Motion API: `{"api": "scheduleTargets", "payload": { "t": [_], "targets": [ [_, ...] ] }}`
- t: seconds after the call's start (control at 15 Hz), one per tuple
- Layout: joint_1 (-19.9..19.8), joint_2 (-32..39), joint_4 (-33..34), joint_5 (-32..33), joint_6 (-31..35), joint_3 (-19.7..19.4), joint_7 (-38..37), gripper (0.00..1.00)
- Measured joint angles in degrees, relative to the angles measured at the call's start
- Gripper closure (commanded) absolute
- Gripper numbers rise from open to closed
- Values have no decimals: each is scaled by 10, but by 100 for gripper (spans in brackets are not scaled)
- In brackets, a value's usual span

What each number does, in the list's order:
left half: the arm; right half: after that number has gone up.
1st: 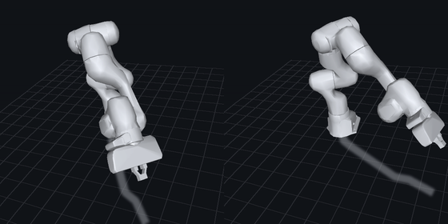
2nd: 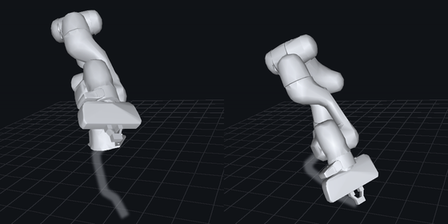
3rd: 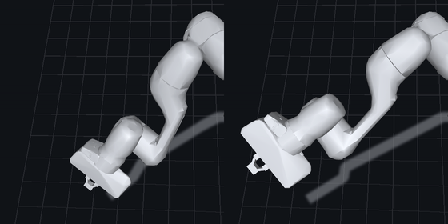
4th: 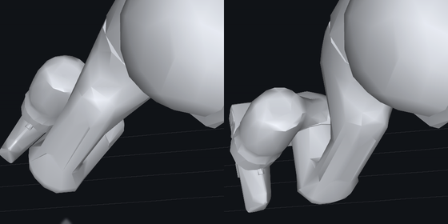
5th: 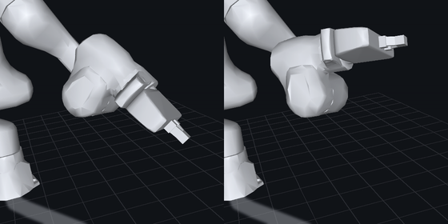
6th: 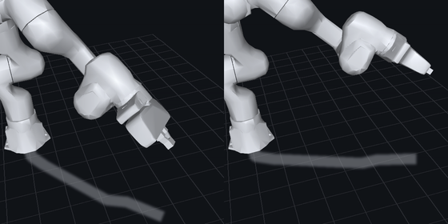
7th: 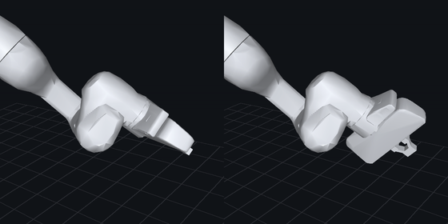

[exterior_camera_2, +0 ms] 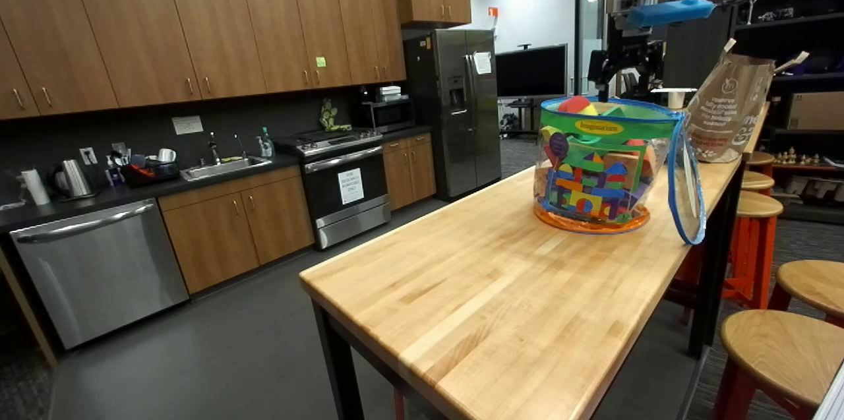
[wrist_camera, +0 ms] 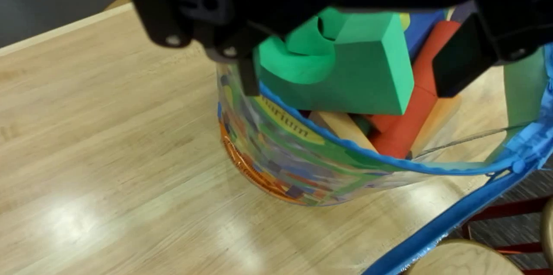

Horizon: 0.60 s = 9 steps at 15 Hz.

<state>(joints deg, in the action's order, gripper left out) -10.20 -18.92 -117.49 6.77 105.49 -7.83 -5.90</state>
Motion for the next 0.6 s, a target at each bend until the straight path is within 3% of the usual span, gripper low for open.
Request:
{"api": "scheduleTargets", "payload": {
  "t": [0.33,0.6],
  "targets": [
    [-1,28,-2,9,24,4,-71,0],
    [-2,44,-4,56,61,8,-126,0]
  ]
}}
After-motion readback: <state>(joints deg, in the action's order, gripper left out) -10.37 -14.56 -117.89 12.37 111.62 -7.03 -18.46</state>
